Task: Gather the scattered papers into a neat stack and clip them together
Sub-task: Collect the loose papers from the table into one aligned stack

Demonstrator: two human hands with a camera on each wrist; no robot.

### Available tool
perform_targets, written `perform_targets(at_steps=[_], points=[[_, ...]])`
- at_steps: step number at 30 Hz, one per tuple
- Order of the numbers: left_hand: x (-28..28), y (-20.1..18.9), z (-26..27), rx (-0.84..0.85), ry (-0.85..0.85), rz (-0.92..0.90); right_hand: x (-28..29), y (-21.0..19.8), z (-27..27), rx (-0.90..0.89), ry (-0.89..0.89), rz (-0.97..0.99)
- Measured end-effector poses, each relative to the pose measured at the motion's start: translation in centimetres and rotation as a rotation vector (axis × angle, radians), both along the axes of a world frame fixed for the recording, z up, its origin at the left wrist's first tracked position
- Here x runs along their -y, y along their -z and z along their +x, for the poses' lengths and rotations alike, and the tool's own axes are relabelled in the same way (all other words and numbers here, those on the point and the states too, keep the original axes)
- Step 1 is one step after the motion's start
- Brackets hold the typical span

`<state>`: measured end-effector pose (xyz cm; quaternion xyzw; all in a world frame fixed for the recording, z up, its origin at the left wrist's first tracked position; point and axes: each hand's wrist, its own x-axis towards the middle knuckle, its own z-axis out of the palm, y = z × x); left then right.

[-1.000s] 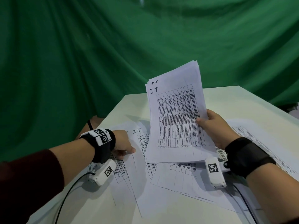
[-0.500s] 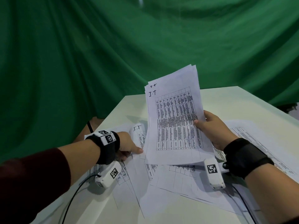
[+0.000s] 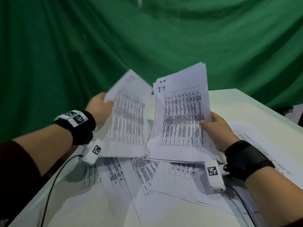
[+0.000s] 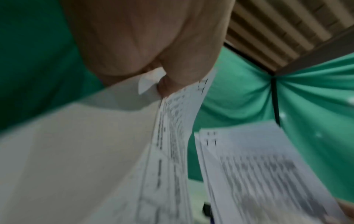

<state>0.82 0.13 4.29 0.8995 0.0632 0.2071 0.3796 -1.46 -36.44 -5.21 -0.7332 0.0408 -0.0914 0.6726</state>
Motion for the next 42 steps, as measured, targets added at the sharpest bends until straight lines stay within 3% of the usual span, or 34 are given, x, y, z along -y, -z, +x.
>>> perform_targets(at_steps=[3, 6, 10, 15, 20, 25, 27, 30, 35, 37, 40, 42], points=[[-0.7, -2.9, 0.1, 0.186, 0.033, -0.18, 0.1, 0.2, 0.2, -0.005, 0.004, 0.037], [-0.8, -4.1, 0.2, 0.229, 0.091, -0.317, 0.1, 0.2, 0.2, -0.001, 0.002, 0.059], [0.9, -2.7, 0.1, 0.115, 0.159, -0.451, -0.4, 0.2, 0.5, -0.004, -0.042, 0.145], [4.8, 1.4, 0.2, -0.018, 0.19, -0.466, -1.1, 0.0, 0.4, 0.001, -0.185, 0.272], [7.9, 3.8, 0.0, -0.064, 0.175, -0.497, -1.6, -0.8, -0.7, -0.028, -0.32, 0.265], [8.5, 3.8, 0.3, -0.083, 0.179, -0.564, -1.5, -0.9, -0.5, -0.079, -0.288, 0.264], [8.6, 3.9, 0.3, -0.049, 0.215, -0.502, -1.4, -0.8, -0.4, -0.131, -0.347, 0.238], [8.4, 3.9, 0.0, 0.023, 0.229, -0.45, -2.0, -0.4, -0.6, -0.095, -0.383, 0.045], [6.4, 3.5, -1.2, -0.047, 0.271, -0.228, -1.7, 0.1, -0.1, -0.026, -0.187, 0.007], [4.3, 3.8, -1.7, -0.141, 0.259, 0.063, -1.3, -0.1, -0.1, -0.009, -0.105, 0.037], [0.6, 5.0, -2.4, -0.52, 0.163, 0.661, -0.9, 0.0, 0.2, 0.019, -0.011, 0.007], [-1.2, 5.9, -2.3, -0.727, 0.12, 0.833, -1.0, 0.0, 0.1, 0.02, 0.0, 0.016]])
